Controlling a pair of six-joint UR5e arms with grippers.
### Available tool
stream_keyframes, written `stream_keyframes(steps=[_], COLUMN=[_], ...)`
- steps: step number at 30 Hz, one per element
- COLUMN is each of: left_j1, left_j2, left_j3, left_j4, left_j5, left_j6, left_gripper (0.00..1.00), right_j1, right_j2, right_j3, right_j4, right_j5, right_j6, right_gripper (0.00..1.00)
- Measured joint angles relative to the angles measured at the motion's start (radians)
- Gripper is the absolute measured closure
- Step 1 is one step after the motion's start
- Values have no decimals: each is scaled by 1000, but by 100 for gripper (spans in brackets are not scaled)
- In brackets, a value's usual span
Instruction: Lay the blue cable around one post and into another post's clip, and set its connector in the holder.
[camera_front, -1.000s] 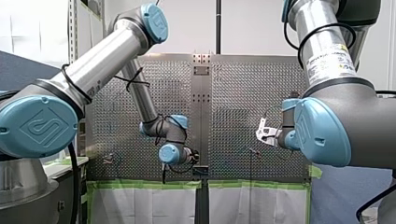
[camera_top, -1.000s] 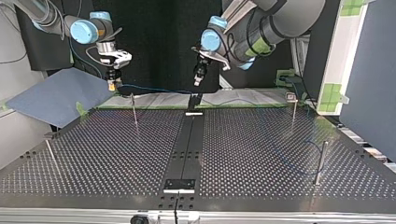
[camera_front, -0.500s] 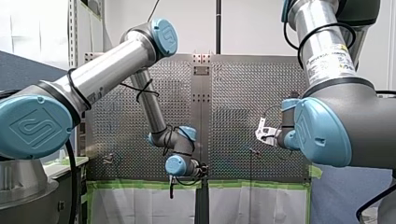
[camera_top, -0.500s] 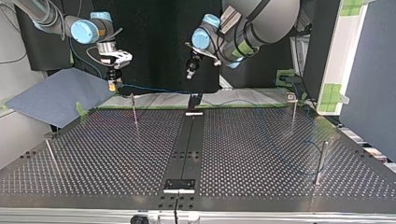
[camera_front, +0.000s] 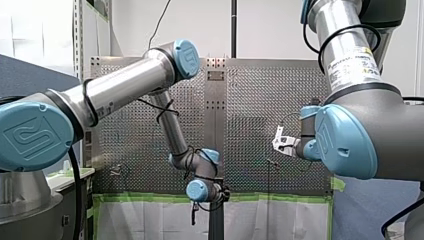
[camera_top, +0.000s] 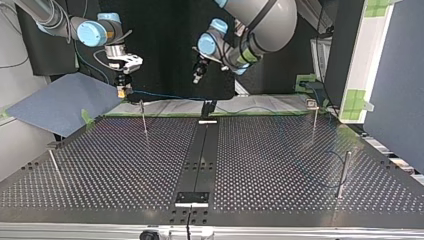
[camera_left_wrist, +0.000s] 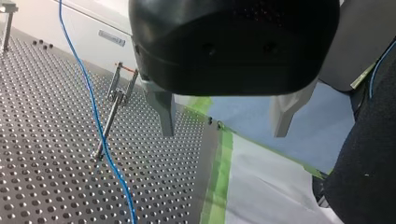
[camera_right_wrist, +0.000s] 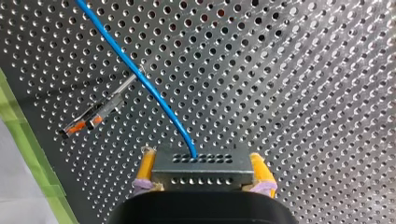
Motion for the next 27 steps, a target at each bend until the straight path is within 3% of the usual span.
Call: stream_keyframes(steps=[11, 16, 27], left_j1=[-1, 5, 21], left_j2=[-12, -13, -22], left_j3=[90, 131, 208], left_j4=[-63, -98, -108], left_j5=[-23, -55, -121], left_j6=[-14, -30, -46], left_gripper=[0, 0, 0], right_j1=[5, 6, 9], right_j2=[1, 0, 1], right_j3=[0, 0, 0], right_j4=[0, 1, 7], right_j5=[0, 0, -1], right_j6=[-1, -2, -4], right_gripper=[100, 100, 100])
